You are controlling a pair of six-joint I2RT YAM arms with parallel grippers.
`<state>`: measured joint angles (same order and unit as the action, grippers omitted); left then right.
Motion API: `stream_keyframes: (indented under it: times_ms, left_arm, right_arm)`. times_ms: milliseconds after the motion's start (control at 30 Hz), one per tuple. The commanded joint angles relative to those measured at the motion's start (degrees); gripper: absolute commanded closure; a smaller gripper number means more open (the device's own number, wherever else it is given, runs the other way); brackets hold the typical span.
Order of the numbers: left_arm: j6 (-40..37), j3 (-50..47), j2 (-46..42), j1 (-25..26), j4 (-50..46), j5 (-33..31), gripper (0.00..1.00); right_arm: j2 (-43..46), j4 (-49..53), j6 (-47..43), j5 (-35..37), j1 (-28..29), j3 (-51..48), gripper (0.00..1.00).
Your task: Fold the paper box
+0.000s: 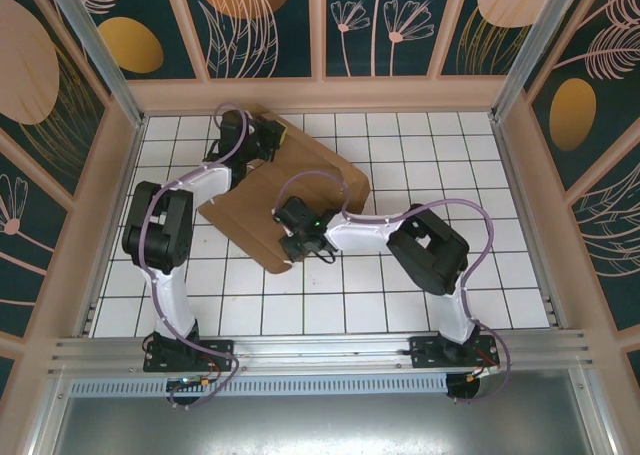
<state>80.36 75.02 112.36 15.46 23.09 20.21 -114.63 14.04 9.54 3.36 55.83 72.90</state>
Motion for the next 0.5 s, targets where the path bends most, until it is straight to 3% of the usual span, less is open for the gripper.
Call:
stream_keyframes:
  times_ms: [0, 200, 467]
  left_arm:
    - [-2.10, -1.60, -2.73, -0.67, -2.39, -2.22, 1.00]
    - [-2.57, -3.52, -3.89, -1.17, -2.78, -3.55, 1.00]
    - [-3.23, -9.21, -6.36, -1.09, 0.43, -4.95, 1.00]
  right_arm:
    - [0.32, 11.00, 0.84, 1.75, -3.06, -3.67, 1.00]
    - [1.85, 18.40, 1.60, 8.34, -6.63, -4.38, 1.00]
    - [5.35, 21.42, 0.58, 9.53, -12.88, -5.80, 1.00]
